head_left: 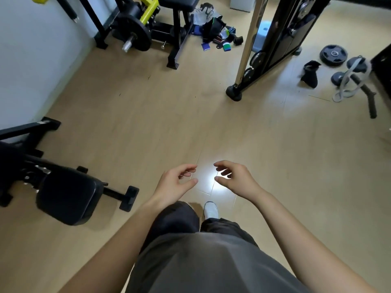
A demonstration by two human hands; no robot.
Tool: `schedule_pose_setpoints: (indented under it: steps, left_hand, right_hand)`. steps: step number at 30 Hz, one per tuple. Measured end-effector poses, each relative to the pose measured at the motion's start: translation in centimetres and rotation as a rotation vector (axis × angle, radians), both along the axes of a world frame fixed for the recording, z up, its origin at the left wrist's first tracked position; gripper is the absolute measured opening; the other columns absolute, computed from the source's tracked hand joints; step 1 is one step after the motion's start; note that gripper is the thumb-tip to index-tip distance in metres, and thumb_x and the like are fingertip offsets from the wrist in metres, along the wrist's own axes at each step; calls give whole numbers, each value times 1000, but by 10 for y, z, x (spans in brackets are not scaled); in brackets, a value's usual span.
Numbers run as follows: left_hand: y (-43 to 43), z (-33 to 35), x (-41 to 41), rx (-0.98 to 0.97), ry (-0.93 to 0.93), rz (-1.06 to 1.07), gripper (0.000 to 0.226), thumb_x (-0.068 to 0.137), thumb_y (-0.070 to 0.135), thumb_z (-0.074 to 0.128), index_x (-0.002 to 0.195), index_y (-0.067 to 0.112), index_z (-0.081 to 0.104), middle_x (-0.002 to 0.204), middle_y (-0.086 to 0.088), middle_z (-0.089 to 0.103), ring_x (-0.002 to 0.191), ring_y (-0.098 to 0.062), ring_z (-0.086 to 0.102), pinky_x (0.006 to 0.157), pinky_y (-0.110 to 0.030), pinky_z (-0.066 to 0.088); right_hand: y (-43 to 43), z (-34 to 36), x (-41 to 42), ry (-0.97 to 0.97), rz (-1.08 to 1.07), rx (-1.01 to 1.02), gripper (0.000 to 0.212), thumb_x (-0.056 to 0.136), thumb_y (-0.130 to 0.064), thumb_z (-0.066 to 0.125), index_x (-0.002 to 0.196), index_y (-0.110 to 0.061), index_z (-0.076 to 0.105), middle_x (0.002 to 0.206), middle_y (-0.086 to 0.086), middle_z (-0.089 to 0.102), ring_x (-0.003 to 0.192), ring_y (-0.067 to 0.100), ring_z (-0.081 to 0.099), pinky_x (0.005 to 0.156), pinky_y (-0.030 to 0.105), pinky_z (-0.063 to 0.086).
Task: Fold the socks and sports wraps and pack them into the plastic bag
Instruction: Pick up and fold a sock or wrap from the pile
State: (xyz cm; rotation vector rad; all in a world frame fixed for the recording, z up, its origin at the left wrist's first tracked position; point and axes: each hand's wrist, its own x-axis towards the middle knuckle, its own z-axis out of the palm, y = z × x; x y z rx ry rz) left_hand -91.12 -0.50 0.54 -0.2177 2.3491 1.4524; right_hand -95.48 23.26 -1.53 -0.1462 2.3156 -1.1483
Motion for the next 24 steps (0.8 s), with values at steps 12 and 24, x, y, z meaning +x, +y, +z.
schedule_pose_setpoints:
  steps: [12,24]
  left_hand:
    - [-82,-26,-226,67,29,72,35,89,17,76,117,35,65,111,17,71,100,-3,64,88,-10,44]
    - [-144,-8,-486,12,9,-71,38,86,20,75,122,30,69,109,14,72,101,-4,66,94,-24,50]
  right_hand:
    - [-81,-3,-236,-11,61,50,39,87,-26,71,125,-25,64,108,-5,68,92,11,64,88,30,53]
    - [-136,9,-456,-27,-75,41,38,88,-24,72,125,-26,65,107,-7,68,95,10,64,89,28,51]
